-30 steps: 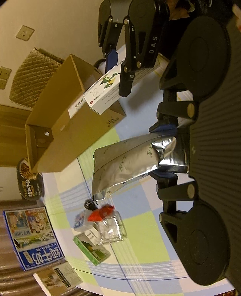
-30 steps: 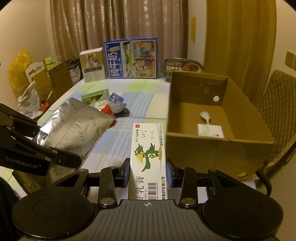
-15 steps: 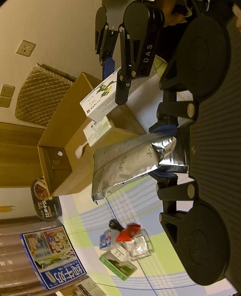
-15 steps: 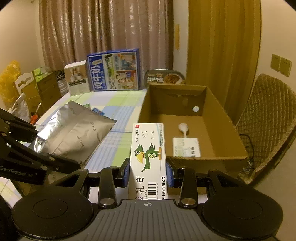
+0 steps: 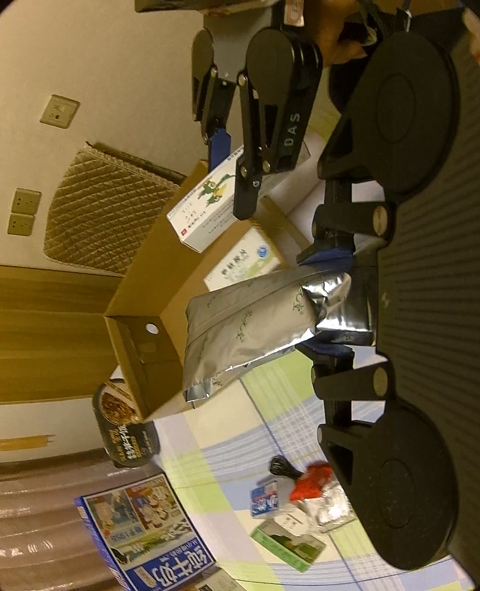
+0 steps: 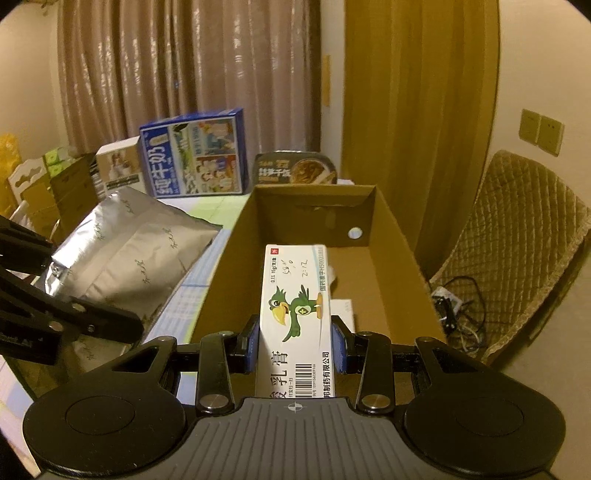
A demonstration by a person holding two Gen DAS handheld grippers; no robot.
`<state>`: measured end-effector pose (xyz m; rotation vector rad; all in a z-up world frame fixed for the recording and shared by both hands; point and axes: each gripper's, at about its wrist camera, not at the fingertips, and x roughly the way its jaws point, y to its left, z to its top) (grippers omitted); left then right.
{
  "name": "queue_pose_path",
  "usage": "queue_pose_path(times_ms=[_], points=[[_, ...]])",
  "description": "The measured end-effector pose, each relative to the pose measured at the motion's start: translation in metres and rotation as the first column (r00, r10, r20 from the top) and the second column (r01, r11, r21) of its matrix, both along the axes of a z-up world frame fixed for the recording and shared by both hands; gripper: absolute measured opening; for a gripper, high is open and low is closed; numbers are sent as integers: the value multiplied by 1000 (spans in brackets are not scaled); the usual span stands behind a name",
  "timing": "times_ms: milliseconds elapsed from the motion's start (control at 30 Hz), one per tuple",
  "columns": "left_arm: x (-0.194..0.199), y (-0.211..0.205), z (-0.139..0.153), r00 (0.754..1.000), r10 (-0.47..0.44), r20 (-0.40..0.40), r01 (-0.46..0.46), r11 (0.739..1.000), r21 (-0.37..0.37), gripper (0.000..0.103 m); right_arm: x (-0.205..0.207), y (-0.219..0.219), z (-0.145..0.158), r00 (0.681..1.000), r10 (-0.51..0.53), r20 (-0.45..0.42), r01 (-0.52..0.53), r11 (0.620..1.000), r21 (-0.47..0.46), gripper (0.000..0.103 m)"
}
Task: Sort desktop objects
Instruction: 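Carry the foil bag and ointment box with both grippers over the cardboard box, then open the left gripper to drop the foil bag while the right gripper drops the ointment box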
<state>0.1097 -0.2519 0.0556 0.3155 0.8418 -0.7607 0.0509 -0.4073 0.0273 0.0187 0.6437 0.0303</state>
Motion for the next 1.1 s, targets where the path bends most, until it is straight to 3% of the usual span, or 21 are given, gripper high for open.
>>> queue_pose_path(times_ms=[467,1100], points=[[49,-54,10,999,2,-36,-4,997,-72,36,51,-46,5,999,-35,-6,35,999,12,35],[110,-86,-22,986,122,-109,-135,983,-122,37,91,-76,-24,997,-56,-48,58,998,36,36]])
